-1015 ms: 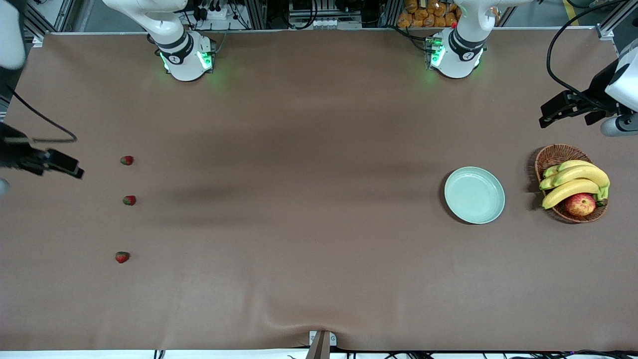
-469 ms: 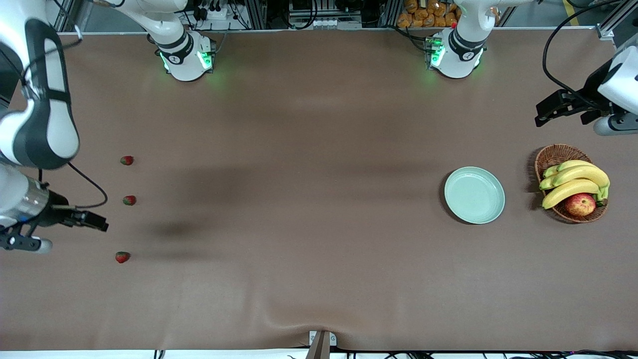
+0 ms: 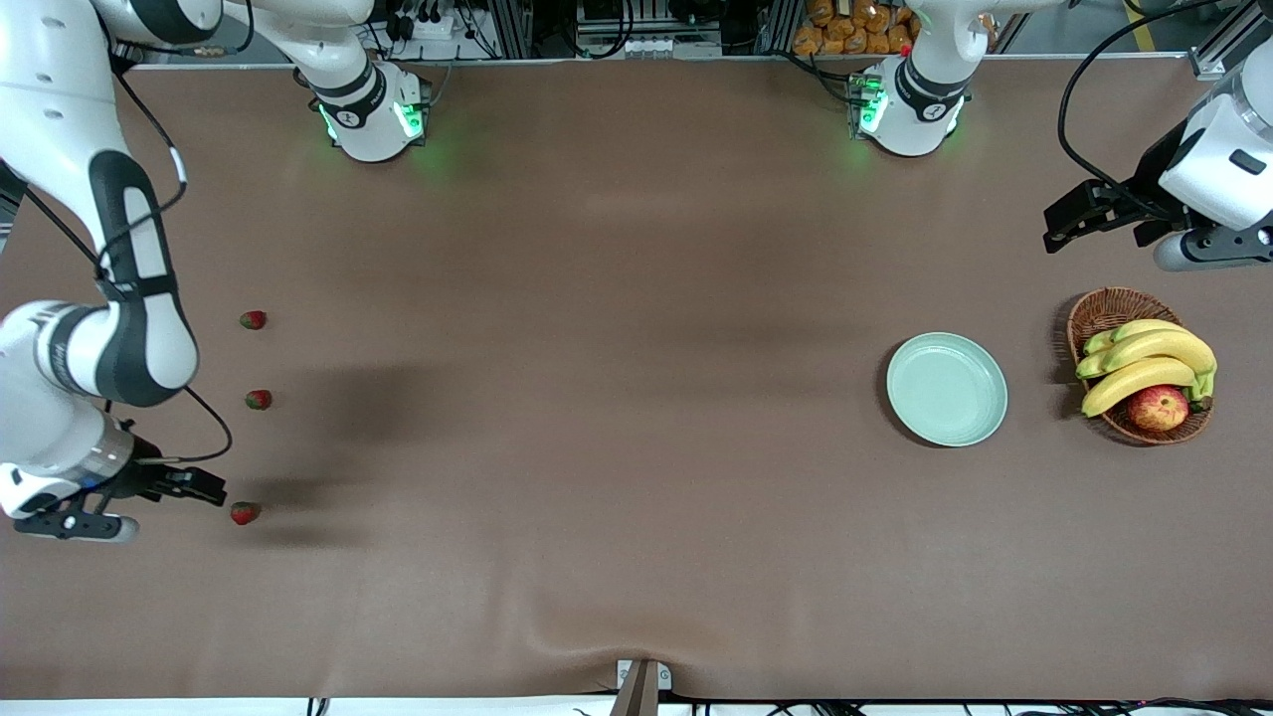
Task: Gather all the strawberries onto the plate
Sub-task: 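Reach the right gripper toward the first red strawberry, then lower the right gripper and close it on the strawberry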
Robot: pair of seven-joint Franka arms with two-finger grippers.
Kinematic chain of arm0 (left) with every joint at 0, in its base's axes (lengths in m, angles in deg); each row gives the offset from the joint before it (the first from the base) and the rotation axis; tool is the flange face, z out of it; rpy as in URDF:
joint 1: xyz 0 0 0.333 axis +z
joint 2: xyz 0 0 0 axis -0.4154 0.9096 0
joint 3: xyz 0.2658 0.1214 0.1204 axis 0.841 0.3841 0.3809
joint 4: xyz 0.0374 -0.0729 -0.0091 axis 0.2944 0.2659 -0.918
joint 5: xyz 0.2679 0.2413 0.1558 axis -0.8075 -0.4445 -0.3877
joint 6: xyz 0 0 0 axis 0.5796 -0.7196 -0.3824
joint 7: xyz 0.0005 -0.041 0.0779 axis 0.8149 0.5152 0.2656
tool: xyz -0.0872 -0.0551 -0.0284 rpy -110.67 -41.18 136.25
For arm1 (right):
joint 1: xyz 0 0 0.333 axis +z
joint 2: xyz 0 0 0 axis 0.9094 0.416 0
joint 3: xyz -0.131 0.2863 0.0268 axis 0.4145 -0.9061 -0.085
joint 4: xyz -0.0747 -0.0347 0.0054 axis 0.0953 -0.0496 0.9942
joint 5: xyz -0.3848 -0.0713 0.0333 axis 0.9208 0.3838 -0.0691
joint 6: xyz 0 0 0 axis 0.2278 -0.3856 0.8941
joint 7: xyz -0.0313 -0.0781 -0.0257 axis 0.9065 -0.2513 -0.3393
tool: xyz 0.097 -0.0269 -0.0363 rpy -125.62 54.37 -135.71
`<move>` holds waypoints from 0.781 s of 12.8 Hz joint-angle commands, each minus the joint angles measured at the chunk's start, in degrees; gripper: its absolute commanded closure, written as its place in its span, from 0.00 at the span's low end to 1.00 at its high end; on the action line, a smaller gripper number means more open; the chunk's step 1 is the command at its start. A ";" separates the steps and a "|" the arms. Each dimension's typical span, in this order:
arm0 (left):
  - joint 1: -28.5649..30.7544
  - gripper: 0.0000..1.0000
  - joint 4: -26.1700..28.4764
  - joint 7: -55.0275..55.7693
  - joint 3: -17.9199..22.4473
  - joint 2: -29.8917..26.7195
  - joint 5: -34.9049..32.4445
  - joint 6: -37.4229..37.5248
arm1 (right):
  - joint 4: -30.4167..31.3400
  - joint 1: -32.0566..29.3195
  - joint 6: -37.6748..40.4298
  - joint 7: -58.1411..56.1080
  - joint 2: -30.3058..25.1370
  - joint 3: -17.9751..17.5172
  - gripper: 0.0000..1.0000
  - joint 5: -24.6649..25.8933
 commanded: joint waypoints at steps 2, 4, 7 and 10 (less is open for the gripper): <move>-0.58 0.00 -1.18 0.98 -0.84 0.74 -1.09 0.45 | -2.91 -0.55 -5.66 -1.48 5.74 -0.57 0.12 -0.95; -0.41 0.00 -1.18 0.98 -1.63 0.92 -1.00 0.45 | -2.91 -0.29 -5.76 -1.48 6.81 -0.57 0.21 -0.95; -0.59 0.00 -1.18 0.98 -1.72 1.00 -1.26 0.27 | -2.74 -0.20 -5.41 -1.39 8.13 -0.57 0.24 -0.86; -0.59 0.00 -1.09 1.24 -1.72 0.92 -1.17 0.18 | -2.82 -0.29 -5.32 -1.48 9.27 -0.57 0.27 -0.51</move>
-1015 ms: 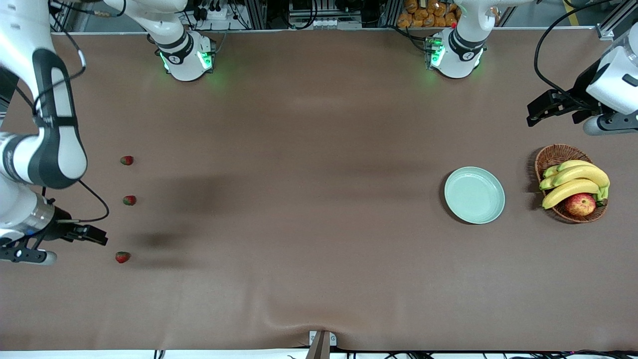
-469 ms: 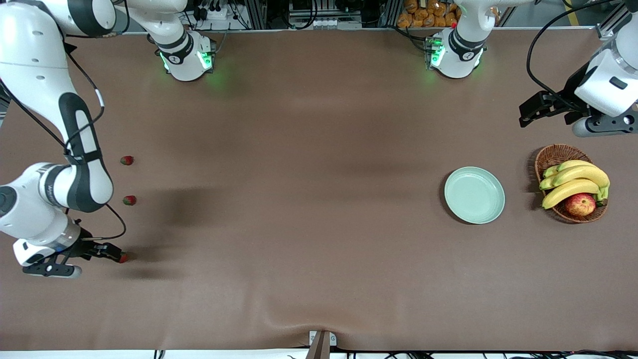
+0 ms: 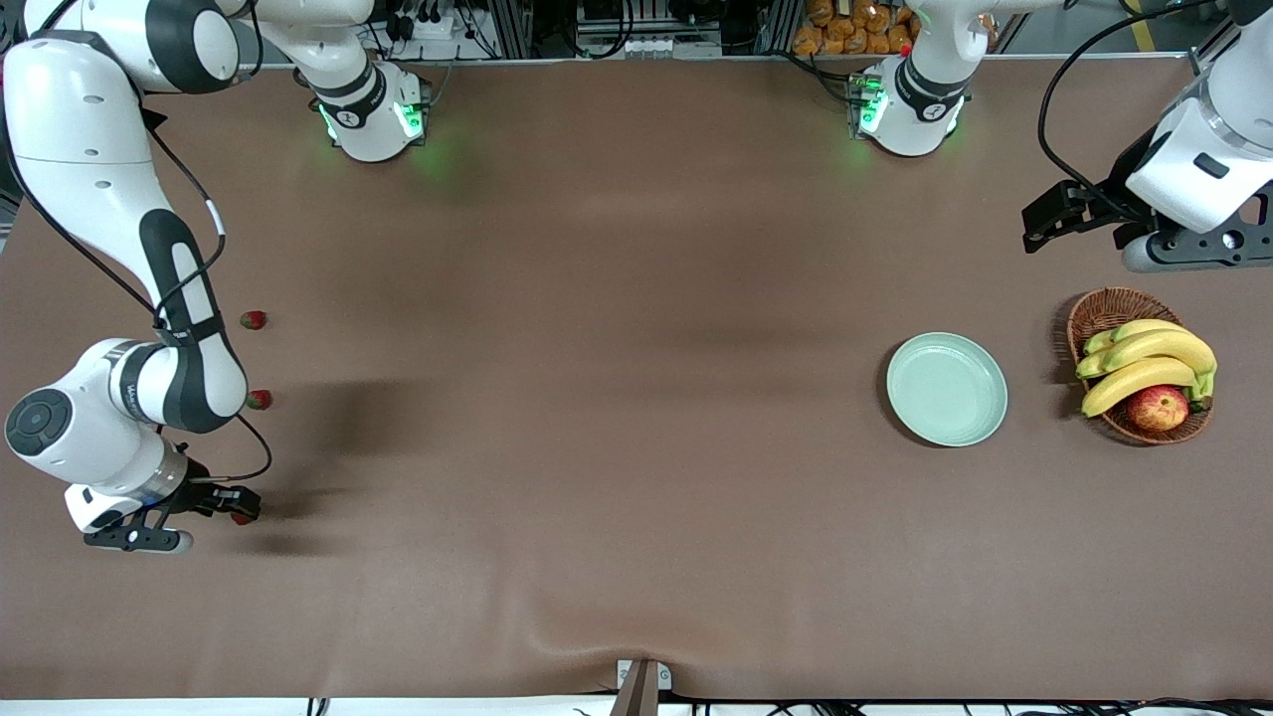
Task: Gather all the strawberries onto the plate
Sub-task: 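Lower the right gripper and close it on the strawberry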
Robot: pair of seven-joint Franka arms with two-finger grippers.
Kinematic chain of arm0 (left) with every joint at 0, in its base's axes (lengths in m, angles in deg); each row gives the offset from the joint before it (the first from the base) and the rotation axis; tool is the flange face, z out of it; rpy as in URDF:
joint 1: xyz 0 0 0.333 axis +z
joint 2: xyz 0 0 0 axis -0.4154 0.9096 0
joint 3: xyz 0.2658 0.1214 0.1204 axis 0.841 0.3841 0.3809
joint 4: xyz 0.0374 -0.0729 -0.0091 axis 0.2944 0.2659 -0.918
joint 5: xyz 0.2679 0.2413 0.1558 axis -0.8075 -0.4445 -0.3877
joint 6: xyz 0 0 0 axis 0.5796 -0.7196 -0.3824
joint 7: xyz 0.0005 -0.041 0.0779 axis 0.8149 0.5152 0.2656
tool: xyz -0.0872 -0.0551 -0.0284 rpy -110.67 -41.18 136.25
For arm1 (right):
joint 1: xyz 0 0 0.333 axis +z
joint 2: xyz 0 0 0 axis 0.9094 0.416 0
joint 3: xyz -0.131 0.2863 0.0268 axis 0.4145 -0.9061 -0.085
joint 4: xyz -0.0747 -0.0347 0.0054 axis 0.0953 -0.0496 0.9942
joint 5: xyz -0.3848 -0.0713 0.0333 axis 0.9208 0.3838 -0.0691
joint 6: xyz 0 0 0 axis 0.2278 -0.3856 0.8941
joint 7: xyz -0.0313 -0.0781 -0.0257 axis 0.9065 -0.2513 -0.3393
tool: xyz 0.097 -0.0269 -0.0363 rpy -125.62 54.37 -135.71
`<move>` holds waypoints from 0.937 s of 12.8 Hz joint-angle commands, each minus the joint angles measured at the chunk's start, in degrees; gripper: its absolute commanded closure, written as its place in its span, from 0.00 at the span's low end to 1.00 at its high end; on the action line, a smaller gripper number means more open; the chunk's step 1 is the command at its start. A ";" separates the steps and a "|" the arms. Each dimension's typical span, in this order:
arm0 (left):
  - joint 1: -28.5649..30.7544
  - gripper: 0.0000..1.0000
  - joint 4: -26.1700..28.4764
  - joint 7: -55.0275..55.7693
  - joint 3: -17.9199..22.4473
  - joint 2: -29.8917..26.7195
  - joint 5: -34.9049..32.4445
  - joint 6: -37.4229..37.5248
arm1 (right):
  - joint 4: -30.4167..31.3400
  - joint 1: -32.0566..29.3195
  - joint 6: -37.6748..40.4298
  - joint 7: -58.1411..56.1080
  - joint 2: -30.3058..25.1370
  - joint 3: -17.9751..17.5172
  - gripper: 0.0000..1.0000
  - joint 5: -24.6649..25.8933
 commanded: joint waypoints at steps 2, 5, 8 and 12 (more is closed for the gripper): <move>-0.20 0.00 -0.96 1.80 -0.18 0.43 -1.17 0.22 | -1.74 -0.29 -0.05 -1.63 2.46 -0.37 0.27 -0.24; -0.11 0.00 -0.78 1.80 -0.71 0.43 -1.26 0.22 | -1.74 -0.55 -0.22 -3.29 3.34 -0.37 0.33 -0.07; 0.16 0.00 -0.61 1.80 -0.71 0.43 -1.26 0.48 | -1.74 -0.55 -0.31 -4.79 3.43 -0.29 0.53 0.11; 0.16 0.00 -0.43 1.80 -0.71 0.43 -1.26 0.48 | -1.74 -0.64 -0.57 -5.85 4.13 -0.37 0.53 0.11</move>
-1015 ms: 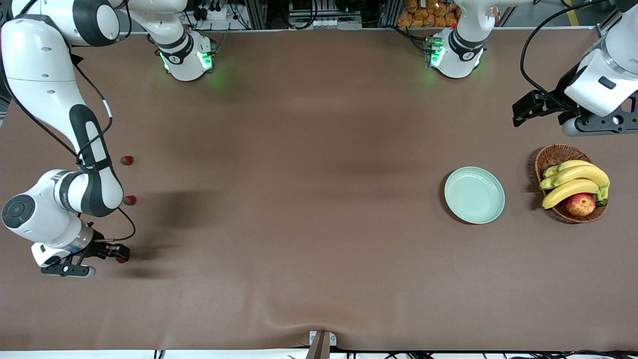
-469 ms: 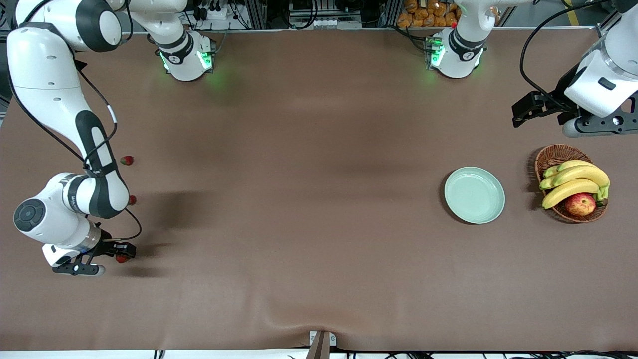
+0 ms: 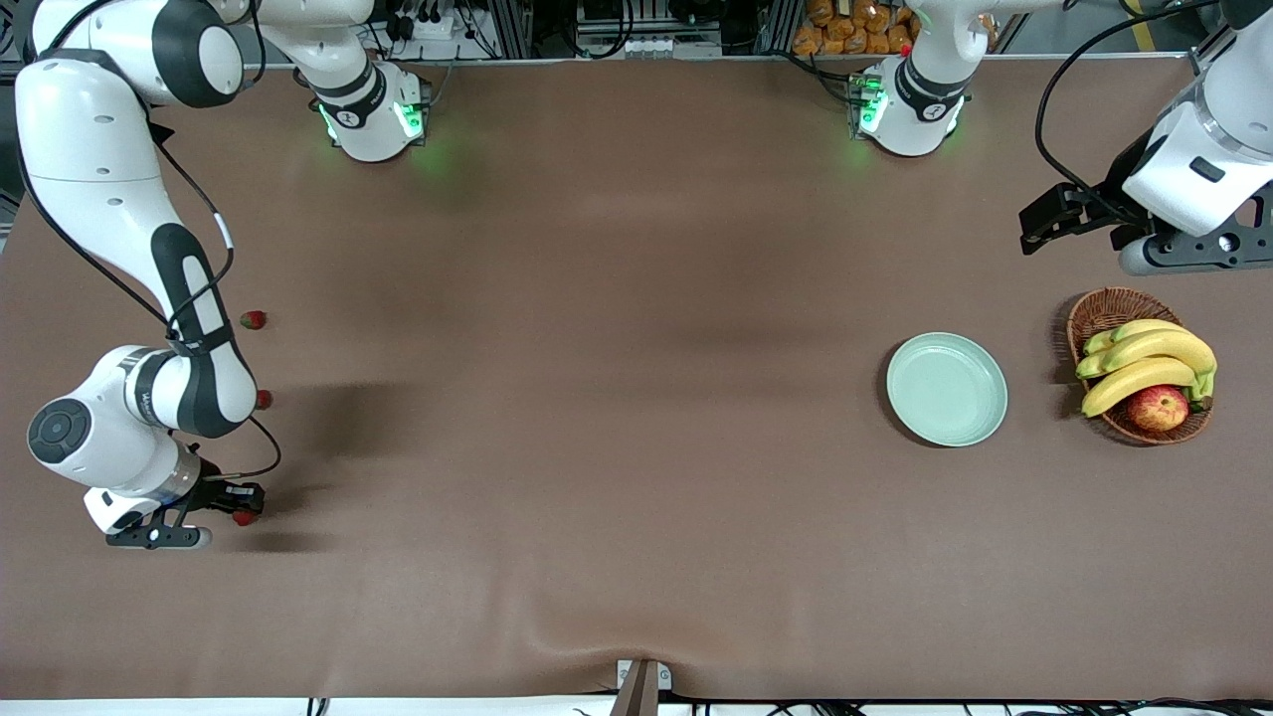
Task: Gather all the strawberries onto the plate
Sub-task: 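Lower the right gripper and close it on the strawberry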
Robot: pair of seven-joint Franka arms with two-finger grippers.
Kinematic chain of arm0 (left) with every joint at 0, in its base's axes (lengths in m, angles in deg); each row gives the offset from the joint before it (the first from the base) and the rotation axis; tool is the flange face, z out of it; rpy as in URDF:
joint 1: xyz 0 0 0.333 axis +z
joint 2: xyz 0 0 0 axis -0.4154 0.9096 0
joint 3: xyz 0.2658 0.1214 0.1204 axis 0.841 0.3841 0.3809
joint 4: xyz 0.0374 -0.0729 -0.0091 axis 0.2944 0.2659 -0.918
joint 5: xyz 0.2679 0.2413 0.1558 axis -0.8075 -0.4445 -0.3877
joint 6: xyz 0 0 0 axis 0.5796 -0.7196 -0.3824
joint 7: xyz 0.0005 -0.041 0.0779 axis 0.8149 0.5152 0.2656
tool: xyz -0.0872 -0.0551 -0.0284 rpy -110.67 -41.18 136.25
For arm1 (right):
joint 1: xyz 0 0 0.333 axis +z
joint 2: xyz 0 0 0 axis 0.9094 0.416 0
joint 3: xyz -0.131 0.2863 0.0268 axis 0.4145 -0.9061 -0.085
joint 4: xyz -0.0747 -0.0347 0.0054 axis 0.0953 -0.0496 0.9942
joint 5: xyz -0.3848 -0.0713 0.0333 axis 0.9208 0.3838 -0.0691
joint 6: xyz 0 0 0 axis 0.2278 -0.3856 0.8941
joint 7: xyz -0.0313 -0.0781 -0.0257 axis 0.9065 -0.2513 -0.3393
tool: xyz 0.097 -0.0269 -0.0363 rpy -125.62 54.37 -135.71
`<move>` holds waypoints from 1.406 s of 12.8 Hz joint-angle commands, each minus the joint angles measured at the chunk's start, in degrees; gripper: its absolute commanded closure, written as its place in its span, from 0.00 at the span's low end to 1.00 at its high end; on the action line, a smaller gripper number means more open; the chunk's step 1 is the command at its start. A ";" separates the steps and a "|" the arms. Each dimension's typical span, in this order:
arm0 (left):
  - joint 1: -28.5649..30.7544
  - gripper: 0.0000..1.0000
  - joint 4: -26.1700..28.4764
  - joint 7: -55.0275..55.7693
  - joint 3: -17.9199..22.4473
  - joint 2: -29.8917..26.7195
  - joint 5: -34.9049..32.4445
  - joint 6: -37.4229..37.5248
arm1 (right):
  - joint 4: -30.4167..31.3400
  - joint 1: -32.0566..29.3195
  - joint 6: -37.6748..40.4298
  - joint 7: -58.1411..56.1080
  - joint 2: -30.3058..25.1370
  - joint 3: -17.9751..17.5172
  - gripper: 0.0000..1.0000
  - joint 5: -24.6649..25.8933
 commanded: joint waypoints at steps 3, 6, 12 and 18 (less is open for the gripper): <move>0.15 0.00 -0.28 1.16 -0.53 0.34 -1.26 0.49 | -1.29 -0.60 -3.11 -2.61 2.32 -0.71 0.61 -0.03; 0.06 0.00 -0.28 1.25 -0.61 0.34 -1.26 0.49 | -1.29 -1.04 -3.11 -4.99 2.41 -0.71 0.90 -0.21; 0.15 0.00 -0.02 1.16 -0.53 0.43 -1.26 0.40 | -6.53 0.19 6.33 -1.41 0.82 -2.82 1.00 -3.96; 0.50 0.00 0.16 1.16 -0.53 1.13 -1.35 0.40 | -13.51 4.58 16.93 22.21 1.00 -9.91 1.00 -11.70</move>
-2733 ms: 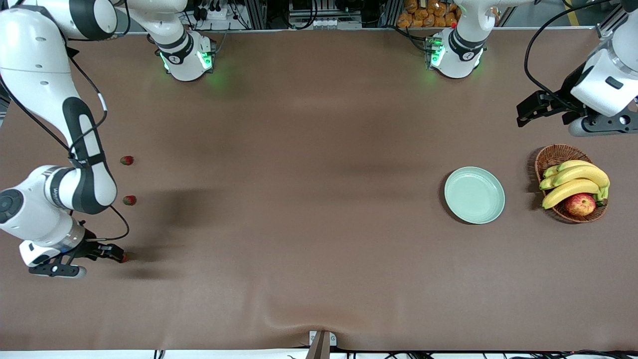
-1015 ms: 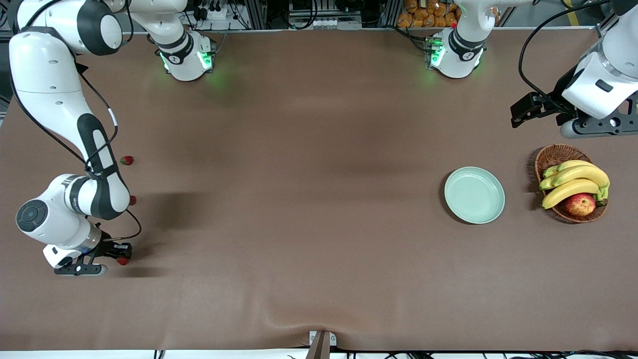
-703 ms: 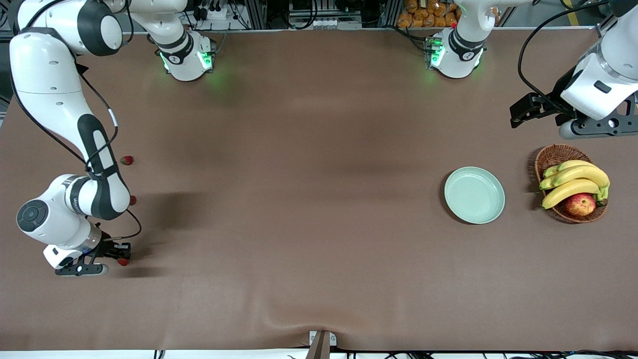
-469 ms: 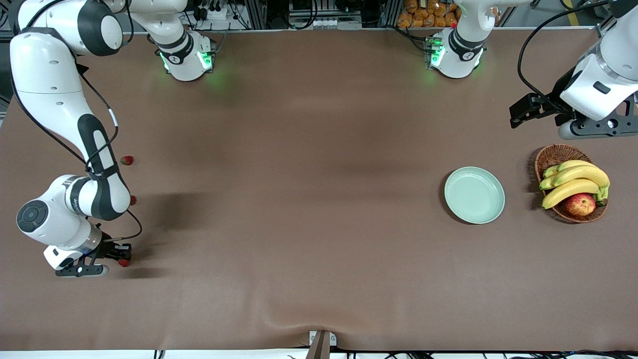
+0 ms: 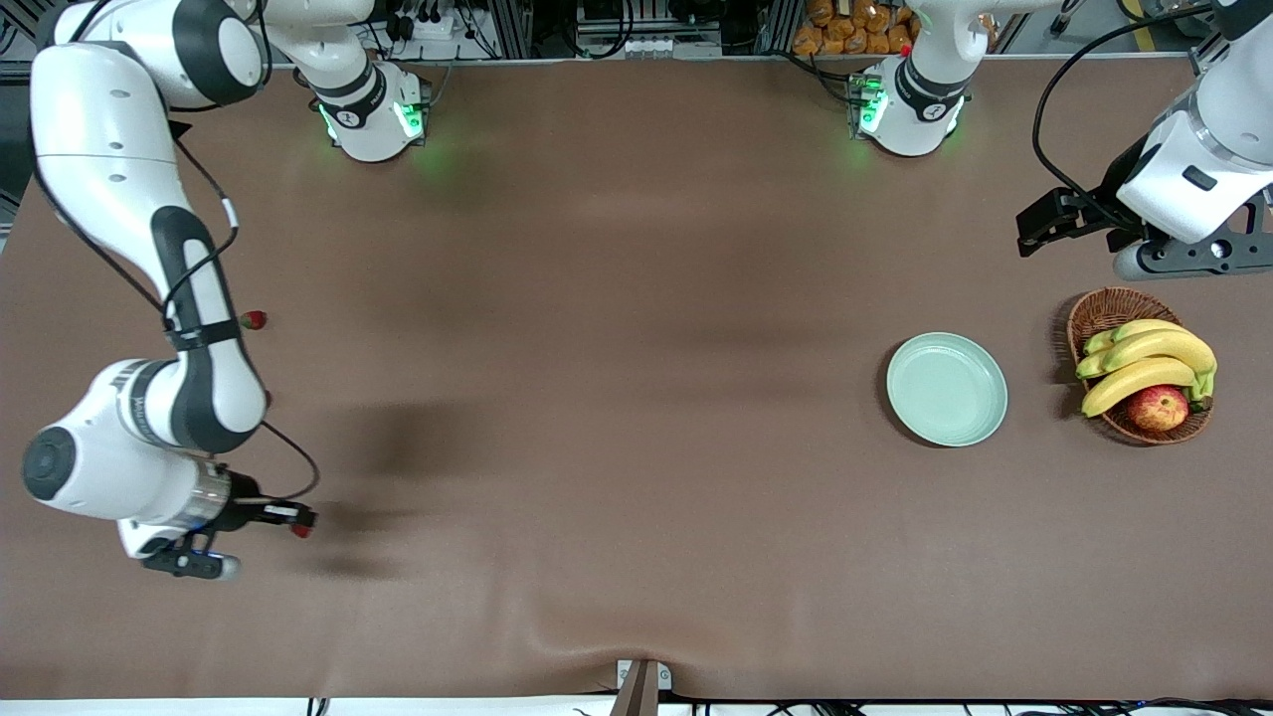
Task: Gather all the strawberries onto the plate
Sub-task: 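Carry the strawberry to mid-table with the right gripper while the left gripper approaches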
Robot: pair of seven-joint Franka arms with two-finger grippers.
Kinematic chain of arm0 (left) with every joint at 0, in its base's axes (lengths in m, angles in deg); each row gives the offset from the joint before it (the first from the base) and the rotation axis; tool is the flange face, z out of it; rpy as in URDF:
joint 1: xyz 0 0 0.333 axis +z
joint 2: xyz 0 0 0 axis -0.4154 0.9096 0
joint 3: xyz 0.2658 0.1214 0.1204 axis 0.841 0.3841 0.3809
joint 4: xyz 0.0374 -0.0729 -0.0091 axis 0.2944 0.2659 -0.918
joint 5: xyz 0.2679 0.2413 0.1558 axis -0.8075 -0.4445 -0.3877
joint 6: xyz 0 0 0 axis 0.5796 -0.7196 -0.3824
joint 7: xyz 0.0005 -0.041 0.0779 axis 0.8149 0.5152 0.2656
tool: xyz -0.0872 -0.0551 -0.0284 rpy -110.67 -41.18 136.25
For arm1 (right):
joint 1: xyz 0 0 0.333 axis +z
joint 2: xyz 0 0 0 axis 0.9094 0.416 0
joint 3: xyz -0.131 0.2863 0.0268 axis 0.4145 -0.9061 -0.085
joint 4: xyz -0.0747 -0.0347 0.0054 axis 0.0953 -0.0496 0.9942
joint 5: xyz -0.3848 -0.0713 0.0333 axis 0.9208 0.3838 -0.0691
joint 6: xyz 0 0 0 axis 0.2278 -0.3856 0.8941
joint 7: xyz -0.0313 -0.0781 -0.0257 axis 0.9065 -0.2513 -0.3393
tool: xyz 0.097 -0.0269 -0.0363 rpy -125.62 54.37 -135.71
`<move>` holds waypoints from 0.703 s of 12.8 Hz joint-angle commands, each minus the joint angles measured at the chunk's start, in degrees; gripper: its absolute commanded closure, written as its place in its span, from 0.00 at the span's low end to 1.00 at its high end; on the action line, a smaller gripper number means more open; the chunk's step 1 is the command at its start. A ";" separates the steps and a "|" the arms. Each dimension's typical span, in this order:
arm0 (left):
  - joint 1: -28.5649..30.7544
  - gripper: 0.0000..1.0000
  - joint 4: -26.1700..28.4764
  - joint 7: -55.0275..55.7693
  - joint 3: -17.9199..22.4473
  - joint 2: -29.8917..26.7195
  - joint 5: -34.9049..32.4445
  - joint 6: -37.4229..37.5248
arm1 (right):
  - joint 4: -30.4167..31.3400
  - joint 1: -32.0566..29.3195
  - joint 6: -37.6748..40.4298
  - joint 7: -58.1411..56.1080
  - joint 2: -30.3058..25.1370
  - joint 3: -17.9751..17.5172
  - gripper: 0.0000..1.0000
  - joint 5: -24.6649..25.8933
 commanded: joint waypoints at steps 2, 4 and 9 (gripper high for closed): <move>0.30 0.00 0.21 1.16 -0.49 0.83 -1.35 0.31 | -1.08 2.13 -0.29 16.32 0.55 -6.31 1.00 -3.35; 0.30 0.00 0.30 1.16 -0.40 1.61 -1.44 0.13 | -1.70 6.95 -1.42 25.03 0.82 -7.03 1.00 -3.26; -0.05 0.00 0.39 1.16 -0.49 3.55 -1.52 -1.45 | -1.35 16.88 -6.00 39.45 1.87 -7.20 1.00 -6.49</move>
